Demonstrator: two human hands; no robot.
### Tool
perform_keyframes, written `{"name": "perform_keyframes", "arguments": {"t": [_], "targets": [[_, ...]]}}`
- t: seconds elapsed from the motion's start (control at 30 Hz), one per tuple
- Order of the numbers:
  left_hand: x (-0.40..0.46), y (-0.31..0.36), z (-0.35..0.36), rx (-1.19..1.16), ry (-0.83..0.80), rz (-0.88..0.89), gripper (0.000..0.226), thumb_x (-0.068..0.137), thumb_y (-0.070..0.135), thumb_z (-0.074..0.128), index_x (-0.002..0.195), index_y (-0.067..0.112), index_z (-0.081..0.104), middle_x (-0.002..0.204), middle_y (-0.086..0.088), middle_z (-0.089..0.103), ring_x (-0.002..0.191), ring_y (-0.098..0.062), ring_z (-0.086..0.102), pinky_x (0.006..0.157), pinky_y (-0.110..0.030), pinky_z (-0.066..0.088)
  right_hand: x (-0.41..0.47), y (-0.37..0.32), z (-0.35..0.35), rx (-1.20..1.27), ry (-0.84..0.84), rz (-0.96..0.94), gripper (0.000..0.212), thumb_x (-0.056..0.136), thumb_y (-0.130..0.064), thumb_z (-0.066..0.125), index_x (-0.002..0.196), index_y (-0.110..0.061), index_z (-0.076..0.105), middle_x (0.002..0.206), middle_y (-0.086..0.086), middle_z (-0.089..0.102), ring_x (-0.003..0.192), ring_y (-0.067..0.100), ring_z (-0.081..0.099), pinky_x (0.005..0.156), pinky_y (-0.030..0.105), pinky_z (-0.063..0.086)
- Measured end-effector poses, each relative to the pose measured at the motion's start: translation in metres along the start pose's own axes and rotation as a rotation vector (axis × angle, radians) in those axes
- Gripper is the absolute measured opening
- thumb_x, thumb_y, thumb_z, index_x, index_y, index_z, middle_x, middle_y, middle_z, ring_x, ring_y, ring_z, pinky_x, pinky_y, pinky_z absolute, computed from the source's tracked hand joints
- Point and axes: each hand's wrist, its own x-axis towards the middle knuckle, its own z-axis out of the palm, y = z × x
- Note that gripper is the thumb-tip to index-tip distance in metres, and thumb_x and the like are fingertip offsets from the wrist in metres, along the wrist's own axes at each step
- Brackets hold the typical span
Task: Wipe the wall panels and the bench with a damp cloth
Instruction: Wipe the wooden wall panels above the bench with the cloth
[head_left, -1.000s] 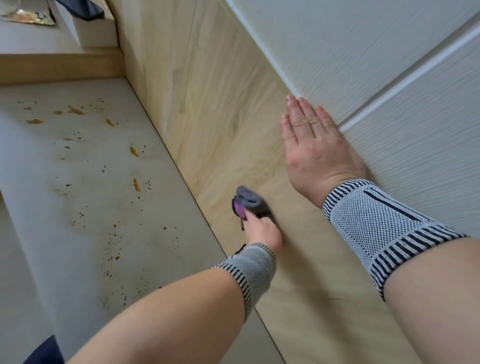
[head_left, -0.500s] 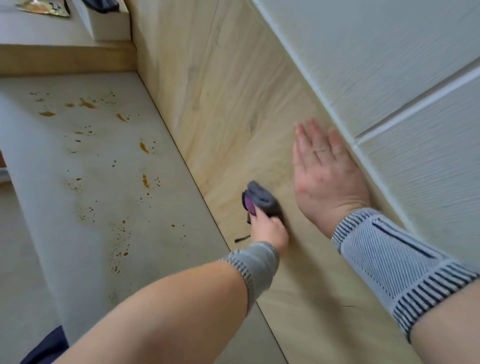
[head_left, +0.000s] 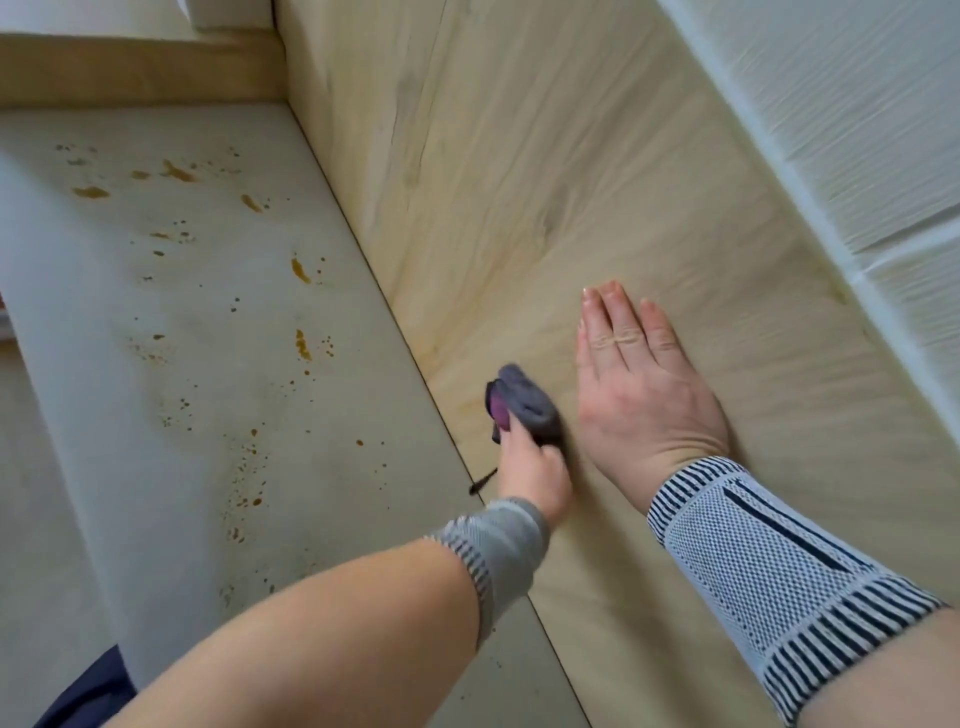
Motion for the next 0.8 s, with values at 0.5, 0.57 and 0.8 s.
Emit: {"name": "perform_keyframes", "arguments": {"t": [0.5,0.57,0.8], "targets": [[0.1,-0.077,-0.031,0.069,0.027,-0.205,0.071,0.097,0.006,0.039,0.158,0.027,0.011,0.15,-0.011,0.043,0.127,-0.031,0.049,0.104,-0.03,0.04,-0.009,-0.069,0.085,0.159,-0.163,-0.039,0.056,0.084,-0.006,0.023,0.126,0.021,0.048,0.139,0.03,0.047,0.132,0.043,0.045,0.117,0.044,0.001],[0.116,-0.096,-0.035,0.08,0.02,-0.3,0.07,0.098,0.006,0.037,0.159,0.027,0.009,0.145,-0.013,0.047,0.123,-0.032,0.052,0.098,-0.03,0.041,-0.011,-0.079,0.1,0.195,-0.16,-0.045,0.056,0.083,-0.006,0.022,0.126,0.021,0.046,0.138,0.031,0.047,0.131,0.043,0.045,0.117,0.044,0.002],[0.138,-0.119,-0.042,0.108,0.008,-0.363,0.071,0.097,0.008,0.041,0.159,0.027,0.011,0.152,-0.011,0.041,0.129,-0.033,0.049,0.103,-0.033,0.041,-0.009,-0.094,0.121,0.099,-0.183,-0.095,0.058,0.084,-0.007,0.018,0.129,0.018,0.044,0.142,0.029,0.043,0.135,0.041,0.041,0.117,0.044,-0.001]]}}
